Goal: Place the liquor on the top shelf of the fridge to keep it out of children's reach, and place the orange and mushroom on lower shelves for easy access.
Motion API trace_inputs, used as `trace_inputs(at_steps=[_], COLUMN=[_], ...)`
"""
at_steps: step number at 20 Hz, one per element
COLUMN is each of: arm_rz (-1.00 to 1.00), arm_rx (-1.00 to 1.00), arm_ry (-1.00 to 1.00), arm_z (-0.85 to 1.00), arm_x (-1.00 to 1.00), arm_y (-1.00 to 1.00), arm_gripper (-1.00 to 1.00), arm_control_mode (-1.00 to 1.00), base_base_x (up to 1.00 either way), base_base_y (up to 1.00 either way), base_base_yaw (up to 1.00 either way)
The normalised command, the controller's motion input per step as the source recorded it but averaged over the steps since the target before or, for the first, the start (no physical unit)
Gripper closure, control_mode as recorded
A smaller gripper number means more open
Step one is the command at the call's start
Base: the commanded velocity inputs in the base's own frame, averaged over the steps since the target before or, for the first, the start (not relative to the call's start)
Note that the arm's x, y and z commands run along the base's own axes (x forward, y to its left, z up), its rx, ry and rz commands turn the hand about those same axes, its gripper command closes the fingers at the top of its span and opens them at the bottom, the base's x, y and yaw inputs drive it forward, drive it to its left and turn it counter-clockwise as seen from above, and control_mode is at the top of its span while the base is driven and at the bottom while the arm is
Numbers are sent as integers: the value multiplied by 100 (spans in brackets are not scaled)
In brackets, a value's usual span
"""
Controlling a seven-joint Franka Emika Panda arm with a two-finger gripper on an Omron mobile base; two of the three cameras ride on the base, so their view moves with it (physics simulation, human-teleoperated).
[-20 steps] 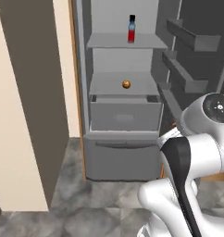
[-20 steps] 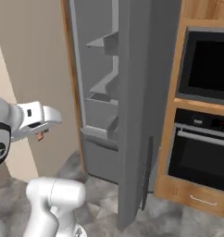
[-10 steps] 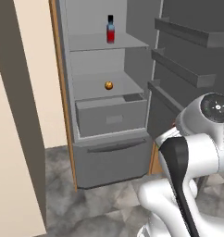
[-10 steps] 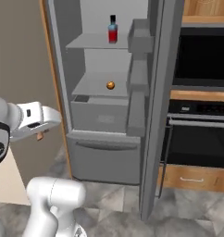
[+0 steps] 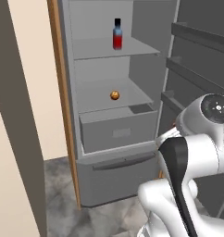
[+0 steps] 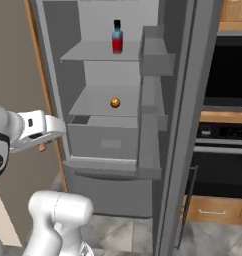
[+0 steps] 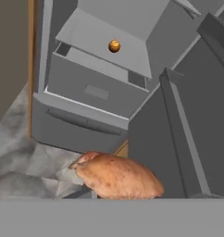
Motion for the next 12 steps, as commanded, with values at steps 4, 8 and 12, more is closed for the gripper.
trace_inputs(at_steps=[4, 8, 12], arm_rz=[0, 0, 0], arm_rx=[0, 0, 0], arm_ry=[0, 0, 0], arm_z=[0, 0, 0], arm_x=[0, 0, 0], arm_y=[0, 0, 0], arm_gripper=[100, 100, 100], arm_control_mode=[100, 100, 100], base_base_x=[87, 72, 50], base_base_y=[0, 0, -1], base_base_yaw=[0, 0, -1])
